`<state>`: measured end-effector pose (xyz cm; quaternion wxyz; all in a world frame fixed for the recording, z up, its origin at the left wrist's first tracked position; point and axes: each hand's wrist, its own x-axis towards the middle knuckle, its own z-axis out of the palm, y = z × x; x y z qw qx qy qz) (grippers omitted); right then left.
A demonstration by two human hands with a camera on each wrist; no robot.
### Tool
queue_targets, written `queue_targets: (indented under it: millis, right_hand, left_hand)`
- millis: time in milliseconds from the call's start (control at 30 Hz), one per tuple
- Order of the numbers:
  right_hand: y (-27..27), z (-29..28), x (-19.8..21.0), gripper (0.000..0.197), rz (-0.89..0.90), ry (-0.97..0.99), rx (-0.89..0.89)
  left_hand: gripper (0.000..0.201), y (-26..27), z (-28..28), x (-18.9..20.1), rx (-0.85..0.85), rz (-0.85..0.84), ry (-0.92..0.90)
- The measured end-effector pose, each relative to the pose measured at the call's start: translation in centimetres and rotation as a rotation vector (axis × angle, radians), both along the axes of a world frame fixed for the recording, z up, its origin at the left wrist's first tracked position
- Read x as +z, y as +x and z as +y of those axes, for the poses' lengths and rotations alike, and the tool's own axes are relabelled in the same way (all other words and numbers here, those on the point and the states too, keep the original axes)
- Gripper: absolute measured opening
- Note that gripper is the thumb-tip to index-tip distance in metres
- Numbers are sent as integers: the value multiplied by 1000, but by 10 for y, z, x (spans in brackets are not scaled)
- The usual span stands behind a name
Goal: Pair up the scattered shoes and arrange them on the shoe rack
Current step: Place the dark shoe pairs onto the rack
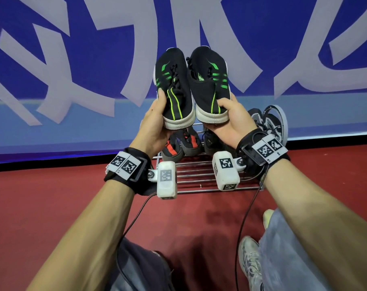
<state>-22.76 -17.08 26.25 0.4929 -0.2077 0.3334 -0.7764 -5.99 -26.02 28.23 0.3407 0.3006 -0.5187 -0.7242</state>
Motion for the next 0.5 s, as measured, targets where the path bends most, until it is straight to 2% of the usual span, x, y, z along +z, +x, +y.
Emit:
queue_targets:
  millis: [167, 400, 500]
  right_hand:
    - [0, 3, -1, 59, 21, -10, -9]
    - [-4, 3, -1, 52, 41, 44, -35]
    - [-6, -1, -4, 50, 90, 132, -59]
  left_hand:
    - [43, 8, 0, 3, -163, -76, -134]
    - [67, 27, -9, 1, -344, -51, -181]
    - [63, 34, -8, -5, -295, -105, -158]
